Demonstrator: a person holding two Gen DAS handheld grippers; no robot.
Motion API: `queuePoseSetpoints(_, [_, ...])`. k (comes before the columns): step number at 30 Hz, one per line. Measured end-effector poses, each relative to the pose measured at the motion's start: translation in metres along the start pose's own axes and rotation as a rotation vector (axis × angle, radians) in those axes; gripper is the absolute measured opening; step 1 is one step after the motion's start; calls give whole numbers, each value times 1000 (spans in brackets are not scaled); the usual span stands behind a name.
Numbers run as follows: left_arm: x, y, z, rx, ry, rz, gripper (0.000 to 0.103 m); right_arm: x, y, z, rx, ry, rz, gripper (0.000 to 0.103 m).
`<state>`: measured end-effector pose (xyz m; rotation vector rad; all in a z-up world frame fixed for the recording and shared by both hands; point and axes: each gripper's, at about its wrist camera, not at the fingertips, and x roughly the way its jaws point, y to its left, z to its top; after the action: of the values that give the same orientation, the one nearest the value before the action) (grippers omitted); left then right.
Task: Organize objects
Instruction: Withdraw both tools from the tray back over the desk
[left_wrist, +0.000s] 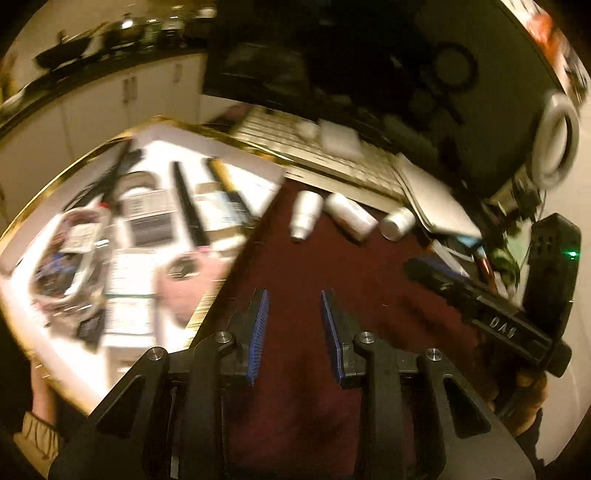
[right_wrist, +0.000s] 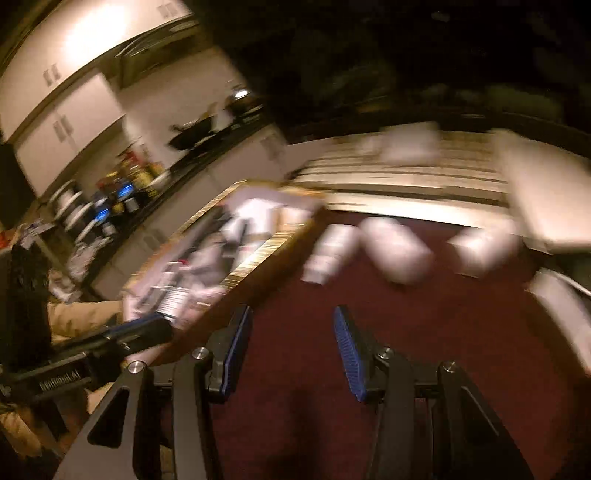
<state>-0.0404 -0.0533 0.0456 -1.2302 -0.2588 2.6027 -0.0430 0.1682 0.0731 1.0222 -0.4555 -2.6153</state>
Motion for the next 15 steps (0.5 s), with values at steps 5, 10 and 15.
queuePoseSetpoints(5, [19,-31,3,43,28,-13,28,-46,-64,-6,80,-91,-164,47])
queuePoseSetpoints(10, [38,-37,12,29,64,-1,28,-66,-101,-1,123,-109,-247,47])
queuePoseSetpoints(15, [48,-36,22,25,70,37,28,-56,-121,-4,122,-68,-276,47])
